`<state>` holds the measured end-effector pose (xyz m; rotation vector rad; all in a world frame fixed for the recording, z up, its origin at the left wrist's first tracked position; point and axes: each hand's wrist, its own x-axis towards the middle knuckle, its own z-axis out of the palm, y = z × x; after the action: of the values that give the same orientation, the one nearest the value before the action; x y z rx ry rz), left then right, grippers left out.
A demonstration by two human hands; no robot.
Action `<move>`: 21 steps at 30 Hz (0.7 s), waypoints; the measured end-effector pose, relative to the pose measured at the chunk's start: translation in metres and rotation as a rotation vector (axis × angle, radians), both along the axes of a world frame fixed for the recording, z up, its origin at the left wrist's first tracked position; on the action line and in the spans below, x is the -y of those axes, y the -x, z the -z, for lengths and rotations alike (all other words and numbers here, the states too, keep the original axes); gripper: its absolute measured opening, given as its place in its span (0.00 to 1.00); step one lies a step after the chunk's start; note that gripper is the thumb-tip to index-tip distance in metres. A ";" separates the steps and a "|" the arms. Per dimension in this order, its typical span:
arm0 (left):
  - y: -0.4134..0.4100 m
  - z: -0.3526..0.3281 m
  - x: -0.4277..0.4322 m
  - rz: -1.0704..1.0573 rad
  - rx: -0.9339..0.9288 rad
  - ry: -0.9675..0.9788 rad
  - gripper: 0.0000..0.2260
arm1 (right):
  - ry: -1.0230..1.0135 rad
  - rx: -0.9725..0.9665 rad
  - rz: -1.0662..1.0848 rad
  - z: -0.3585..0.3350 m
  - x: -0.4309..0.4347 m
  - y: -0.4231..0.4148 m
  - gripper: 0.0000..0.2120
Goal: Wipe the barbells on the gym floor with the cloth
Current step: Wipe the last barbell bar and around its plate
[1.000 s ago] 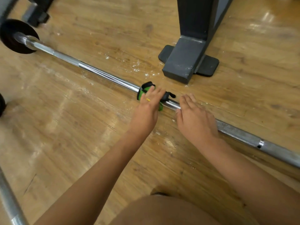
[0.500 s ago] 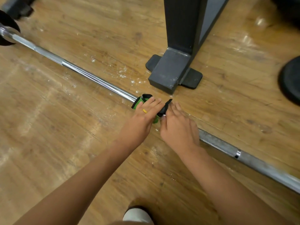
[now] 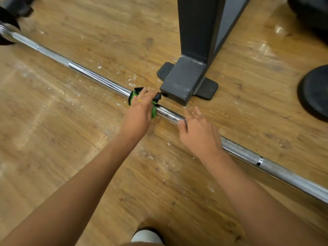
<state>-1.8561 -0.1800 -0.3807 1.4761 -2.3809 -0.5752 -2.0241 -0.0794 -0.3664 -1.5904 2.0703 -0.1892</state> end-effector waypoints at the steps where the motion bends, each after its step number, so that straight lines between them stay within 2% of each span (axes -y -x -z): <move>1: 0.002 -0.001 0.000 0.003 0.004 0.004 0.21 | -0.004 0.004 0.004 -0.001 0.001 0.002 0.26; 6: 0.005 0.012 -0.033 0.229 0.034 0.027 0.27 | -0.025 0.026 0.024 -0.005 0.005 0.009 0.25; 11: 0.021 0.003 0.004 0.017 0.039 -0.024 0.20 | -0.035 0.006 0.016 -0.005 0.007 0.014 0.25; 17: 0.025 -0.002 -0.020 0.194 0.057 0.008 0.22 | 0.018 -0.195 0.028 0.005 -0.001 0.006 0.29; 21: 0.021 -0.006 0.023 -0.041 0.071 -0.037 0.20 | 0.020 -0.248 0.021 0.005 -0.006 0.004 0.30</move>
<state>-1.8774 -0.2033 -0.3747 1.5826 -2.3986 -0.5700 -2.0278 -0.0738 -0.3714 -1.6763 2.2772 -0.0199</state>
